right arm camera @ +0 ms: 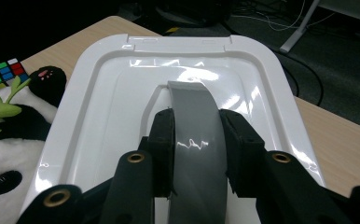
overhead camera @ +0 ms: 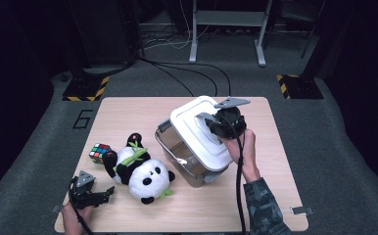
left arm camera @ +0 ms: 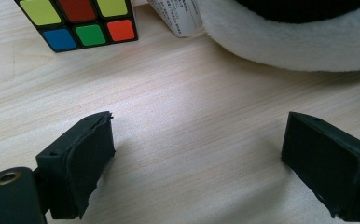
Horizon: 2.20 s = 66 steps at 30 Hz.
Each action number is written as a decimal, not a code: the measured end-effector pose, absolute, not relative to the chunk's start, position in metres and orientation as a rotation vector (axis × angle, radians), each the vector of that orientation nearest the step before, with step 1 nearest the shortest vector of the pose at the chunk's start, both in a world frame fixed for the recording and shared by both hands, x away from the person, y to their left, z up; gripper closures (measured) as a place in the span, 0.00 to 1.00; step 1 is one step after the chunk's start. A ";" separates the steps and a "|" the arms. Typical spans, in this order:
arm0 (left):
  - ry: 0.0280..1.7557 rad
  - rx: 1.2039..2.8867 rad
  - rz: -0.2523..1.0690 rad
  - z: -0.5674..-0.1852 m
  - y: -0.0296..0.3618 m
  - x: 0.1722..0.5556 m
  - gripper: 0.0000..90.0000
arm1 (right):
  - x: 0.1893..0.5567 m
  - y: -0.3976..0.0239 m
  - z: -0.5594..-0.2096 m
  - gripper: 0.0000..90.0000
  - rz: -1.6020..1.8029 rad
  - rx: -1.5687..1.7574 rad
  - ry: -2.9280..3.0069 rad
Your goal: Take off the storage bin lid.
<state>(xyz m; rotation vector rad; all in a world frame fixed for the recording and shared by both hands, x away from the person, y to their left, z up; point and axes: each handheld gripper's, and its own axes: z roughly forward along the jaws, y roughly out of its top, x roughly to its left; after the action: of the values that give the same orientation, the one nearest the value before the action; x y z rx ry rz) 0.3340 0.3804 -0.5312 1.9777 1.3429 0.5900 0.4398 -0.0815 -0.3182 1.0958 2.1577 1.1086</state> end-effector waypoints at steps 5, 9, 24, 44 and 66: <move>1.345 1.973 0.589 -0.531 0.380 0.334 0.10 | 0.441 -0.091 -0.317 0.74 1.102 1.119 2.140; 1.343 1.974 0.592 -0.531 0.380 0.334 0.10 | 0.442 -0.100 -0.317 0.74 1.097 1.137 2.126; 1.345 1.972 0.592 -0.531 0.380 0.334 0.10 | 0.445 -0.136 -0.314 0.74 1.077 1.206 2.049; 1.346 1.973 0.599 -0.531 0.380 0.334 0.10 | 0.455 -0.178 -0.324 0.74 1.012 1.333 1.963; 1.346 1.974 0.598 -0.531 0.380 0.334 0.10 | 0.475 -0.207 -0.362 0.74 0.948 1.524 1.841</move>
<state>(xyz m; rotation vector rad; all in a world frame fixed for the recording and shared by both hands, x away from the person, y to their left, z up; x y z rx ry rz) 0.3339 0.3802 -0.5313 1.9740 1.3464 0.5978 0.4745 -0.2073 -0.3621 1.5238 1.8411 0.9480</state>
